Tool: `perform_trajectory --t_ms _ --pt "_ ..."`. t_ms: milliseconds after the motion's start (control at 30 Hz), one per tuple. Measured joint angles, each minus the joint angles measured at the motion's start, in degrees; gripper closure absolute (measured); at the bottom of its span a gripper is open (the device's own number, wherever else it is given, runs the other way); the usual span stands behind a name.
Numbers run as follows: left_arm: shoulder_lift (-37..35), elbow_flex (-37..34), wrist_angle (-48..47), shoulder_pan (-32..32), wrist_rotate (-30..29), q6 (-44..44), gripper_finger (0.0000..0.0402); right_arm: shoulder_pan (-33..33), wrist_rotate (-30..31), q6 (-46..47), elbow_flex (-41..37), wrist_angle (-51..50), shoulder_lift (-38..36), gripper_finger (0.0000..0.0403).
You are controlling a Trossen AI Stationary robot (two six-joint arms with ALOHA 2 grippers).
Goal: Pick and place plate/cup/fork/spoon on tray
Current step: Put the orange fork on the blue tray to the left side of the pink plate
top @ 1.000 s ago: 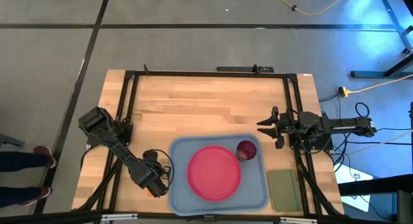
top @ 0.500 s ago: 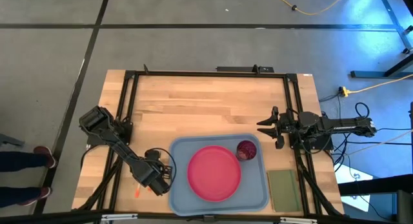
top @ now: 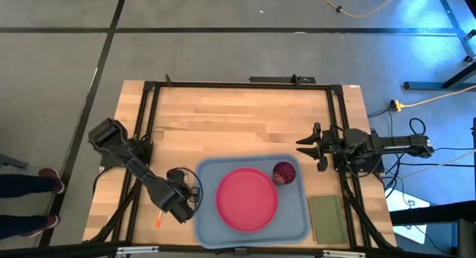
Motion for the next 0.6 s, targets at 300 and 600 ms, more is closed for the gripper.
perform_trajectory --t_ms 300,600 --pt "-5.8 0.1 0.0 -0.1 -1.3 0.7 0.0398 0.0 0.0 0.0 0.0 0.0 0.0 0.0269" --pt "-6.9 0.2 9.8 1.3 -6.3 6.3 0.0398 0.0 0.0 0.0 0.0 0.0 0.0 0.0269"
